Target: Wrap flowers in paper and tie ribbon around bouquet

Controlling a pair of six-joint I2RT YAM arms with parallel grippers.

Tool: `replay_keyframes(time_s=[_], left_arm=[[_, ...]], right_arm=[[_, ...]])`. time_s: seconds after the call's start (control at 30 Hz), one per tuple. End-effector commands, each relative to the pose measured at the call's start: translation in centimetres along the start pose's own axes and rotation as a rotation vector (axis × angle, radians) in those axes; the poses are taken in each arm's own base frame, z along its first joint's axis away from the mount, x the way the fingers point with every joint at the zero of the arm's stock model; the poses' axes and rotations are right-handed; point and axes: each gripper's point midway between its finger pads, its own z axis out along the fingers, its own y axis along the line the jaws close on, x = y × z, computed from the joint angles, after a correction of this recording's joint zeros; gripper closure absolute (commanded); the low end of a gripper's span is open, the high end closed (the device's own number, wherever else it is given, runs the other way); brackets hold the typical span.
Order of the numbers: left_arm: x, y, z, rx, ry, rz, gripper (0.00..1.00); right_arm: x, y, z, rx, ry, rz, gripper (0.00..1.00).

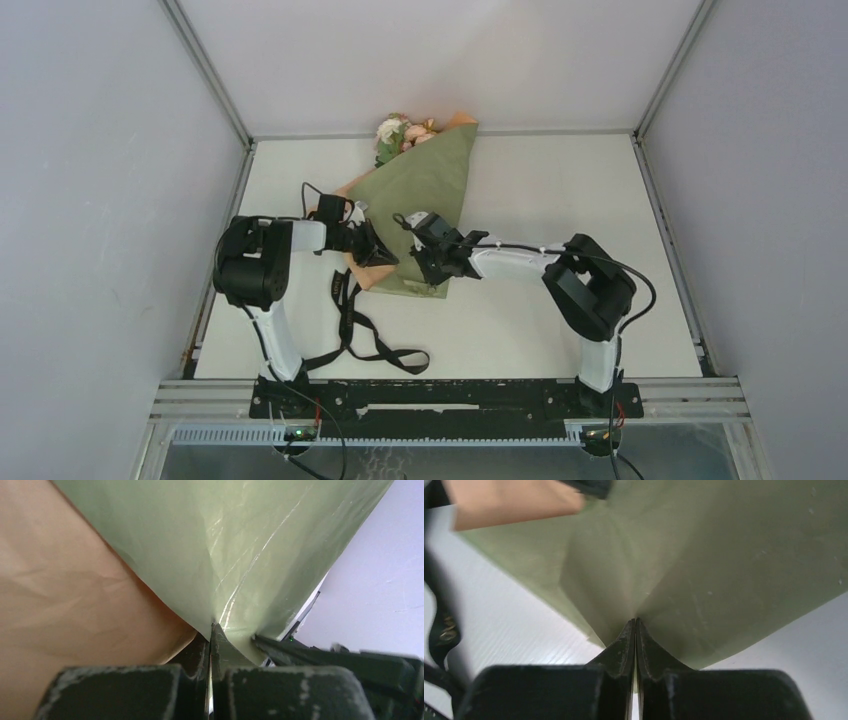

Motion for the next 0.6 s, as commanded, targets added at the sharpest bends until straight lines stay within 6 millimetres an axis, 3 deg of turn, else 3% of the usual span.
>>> replay_keyframes(time_s=[0.0, 0.13, 0.33, 0.43, 0.57], left_arm=[[-1.6, 1.0, 0.0, -0.064, -0.046, 0.045, 1.0], [-2.0, 1.4, 0.0, -0.077, -0.058, 0.053, 1.0], [-2.0, 1.8, 0.0, -0.095, -0.058, 0.054, 1.0], [-1.8, 2.0, 0.1, -0.097, -0.054, 0.049, 1.0], [-1.6, 2.1, 0.0, -0.098, -0.05, 0.051, 1.0]], right_arm=[[-0.2, 0.5, 1.2, -0.038, -0.006, 0.138, 0.97], [4.9, 0.9, 1.2, -0.027, 0.084, 0.132, 1.0], [10.0, 1.1, -1.6, 0.001, 0.143, 0.066, 1.0], [10.2, 0.0, -2.8, 0.044, 0.155, 0.037, 1.0], [5.7, -0.7, -4.6, 0.053, 0.062, 0.016, 1.0]])
